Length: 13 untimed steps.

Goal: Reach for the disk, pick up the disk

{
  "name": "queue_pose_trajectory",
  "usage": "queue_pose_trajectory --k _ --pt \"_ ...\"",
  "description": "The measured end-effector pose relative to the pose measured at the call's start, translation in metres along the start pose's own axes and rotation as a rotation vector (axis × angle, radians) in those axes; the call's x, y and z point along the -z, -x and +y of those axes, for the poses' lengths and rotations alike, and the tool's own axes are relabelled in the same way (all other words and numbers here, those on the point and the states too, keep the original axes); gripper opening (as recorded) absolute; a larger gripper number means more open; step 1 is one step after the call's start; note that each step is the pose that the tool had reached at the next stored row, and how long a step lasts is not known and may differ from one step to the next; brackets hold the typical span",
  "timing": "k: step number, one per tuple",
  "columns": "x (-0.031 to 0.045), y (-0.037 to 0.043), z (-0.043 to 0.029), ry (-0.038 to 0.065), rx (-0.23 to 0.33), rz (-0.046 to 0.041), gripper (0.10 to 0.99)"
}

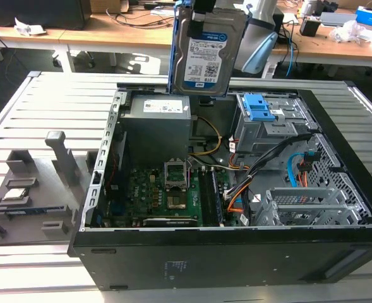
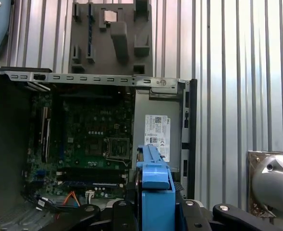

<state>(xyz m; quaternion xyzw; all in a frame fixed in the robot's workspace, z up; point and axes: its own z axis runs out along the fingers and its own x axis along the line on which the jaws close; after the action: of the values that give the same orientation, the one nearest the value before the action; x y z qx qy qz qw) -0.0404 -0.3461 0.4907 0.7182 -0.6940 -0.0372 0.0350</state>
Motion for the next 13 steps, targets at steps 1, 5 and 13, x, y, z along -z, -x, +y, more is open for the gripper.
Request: queue_pose_trajectory --k 1,5,13 --pt "0.0003 -0.0001 -0.0026 0.000 0.000 0.0000 0.365" --pt "0.0018 -0.0004 -0.0179 0.000 0.000 -0.0001 0.365" --pt "0.0047 -0.0009 -0.0456 0.000 0.000 0.0001 0.365"
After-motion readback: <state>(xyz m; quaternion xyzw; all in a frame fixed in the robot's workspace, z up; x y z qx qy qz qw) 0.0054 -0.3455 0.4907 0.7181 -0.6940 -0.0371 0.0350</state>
